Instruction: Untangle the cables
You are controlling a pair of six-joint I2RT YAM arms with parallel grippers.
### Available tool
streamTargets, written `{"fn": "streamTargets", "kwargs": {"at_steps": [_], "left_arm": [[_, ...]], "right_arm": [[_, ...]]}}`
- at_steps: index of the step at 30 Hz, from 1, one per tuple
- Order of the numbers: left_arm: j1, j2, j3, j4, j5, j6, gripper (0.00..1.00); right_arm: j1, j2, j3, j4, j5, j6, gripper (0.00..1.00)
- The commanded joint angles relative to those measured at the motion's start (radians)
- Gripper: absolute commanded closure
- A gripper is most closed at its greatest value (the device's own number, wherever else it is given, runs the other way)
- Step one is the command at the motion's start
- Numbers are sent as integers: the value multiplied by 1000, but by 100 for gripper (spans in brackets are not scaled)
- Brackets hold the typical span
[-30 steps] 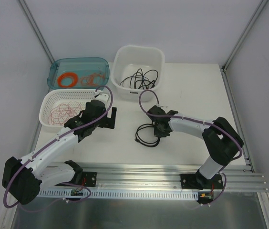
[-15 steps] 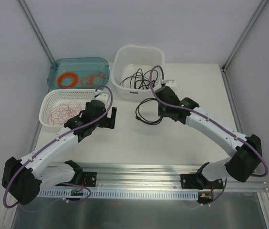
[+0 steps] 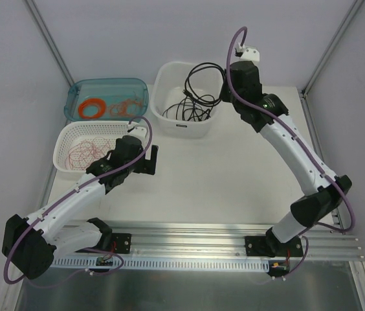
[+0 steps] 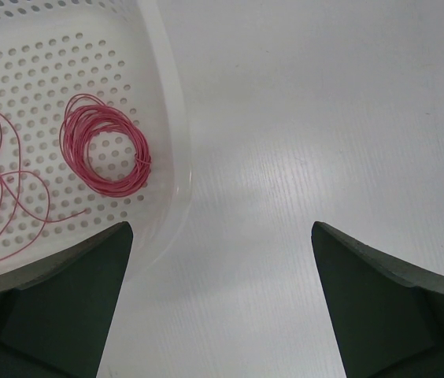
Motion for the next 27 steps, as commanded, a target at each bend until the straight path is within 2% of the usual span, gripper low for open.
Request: {"fn": "streamTargets", "kwargs": {"at_steps": [1,5,7,8,9,11,12,15,21,27], "left_arm": [[-7,-22,32,14,-2,16,1],[-7,-22,30,15,-3,16,1],[-7,-23,28,12,-6,16,1],[-7,-23,30,15,-6,16,1],[-7,-23,30,14,-6,16,1],[-7,-22,30,15,-6,17,1],[-5,-22,31,15,-6,16,1],[-7,-23,30,14,-8,16,1],[-5,-26,30,14,-5,14,1],[-7,-46,25,15,-21,12,1]], "right_arm": [[-40,93,60,142,-68,12,99],[-64,238,129,241,-117,38,99],[-87,287,161,249,-164,58,91],[-94,333,176,260,-186,73,83],[-101,350,196,266,-209,79,62],[-121,377,201,278,-275,104,49],[-133,386,195,280,-299,110,38],[-150,360,157,279,-310,113,23],[-215,214,-39,277,-293,110,7],[-296,1,-191,148,-221,34,0]]}}
